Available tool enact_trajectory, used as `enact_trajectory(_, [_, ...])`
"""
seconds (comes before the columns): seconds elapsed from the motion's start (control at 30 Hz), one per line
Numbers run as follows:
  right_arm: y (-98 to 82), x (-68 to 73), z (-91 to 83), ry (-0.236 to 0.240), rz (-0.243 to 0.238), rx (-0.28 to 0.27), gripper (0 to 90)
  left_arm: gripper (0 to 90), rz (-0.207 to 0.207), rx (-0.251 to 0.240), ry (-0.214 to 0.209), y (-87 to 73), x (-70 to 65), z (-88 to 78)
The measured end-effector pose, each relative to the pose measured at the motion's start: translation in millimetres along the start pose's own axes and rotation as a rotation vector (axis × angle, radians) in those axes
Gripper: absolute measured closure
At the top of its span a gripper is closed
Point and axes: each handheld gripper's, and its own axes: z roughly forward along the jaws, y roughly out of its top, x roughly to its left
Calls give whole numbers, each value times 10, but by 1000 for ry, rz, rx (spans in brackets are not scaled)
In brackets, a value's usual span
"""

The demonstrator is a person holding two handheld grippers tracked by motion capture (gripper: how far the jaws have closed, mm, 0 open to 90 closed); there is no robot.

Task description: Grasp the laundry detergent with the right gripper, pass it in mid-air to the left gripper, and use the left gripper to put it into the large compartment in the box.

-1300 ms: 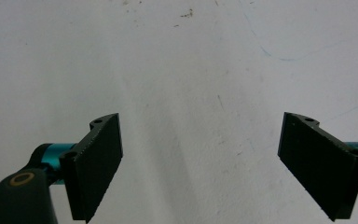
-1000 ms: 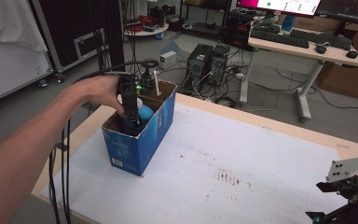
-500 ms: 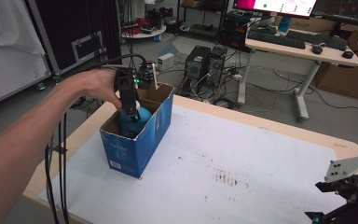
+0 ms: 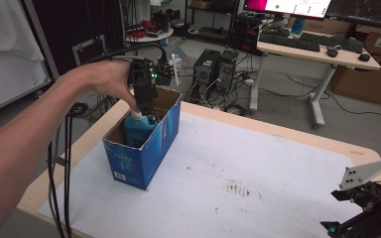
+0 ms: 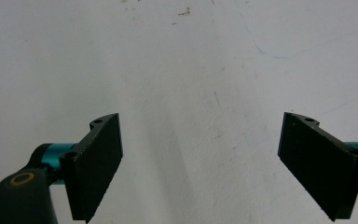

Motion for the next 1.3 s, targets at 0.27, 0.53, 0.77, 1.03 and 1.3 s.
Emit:
enact_trajectory(0.27, [13,3,-5,-2,-1,3,131,178,111,-43,-21,513,-236,-101])
enact_trajectory(0.53, [34,20,23,-6,0,17,131,169,255,-36,-74,1150,-616,107])
enact_trajectory(0.77, [53,34,32,-10,-4,22,131,168,317,-29,-121,1499,-917,467])
enact_trajectory(1.03, [80,59,89,-22,-12,45,131,168,350,5,-171,1581,-1156,1006])
enact_trajectory(1.3, [82,62,129,-23,-8,66,131,148,346,20,-209,1538,-1230,1267])
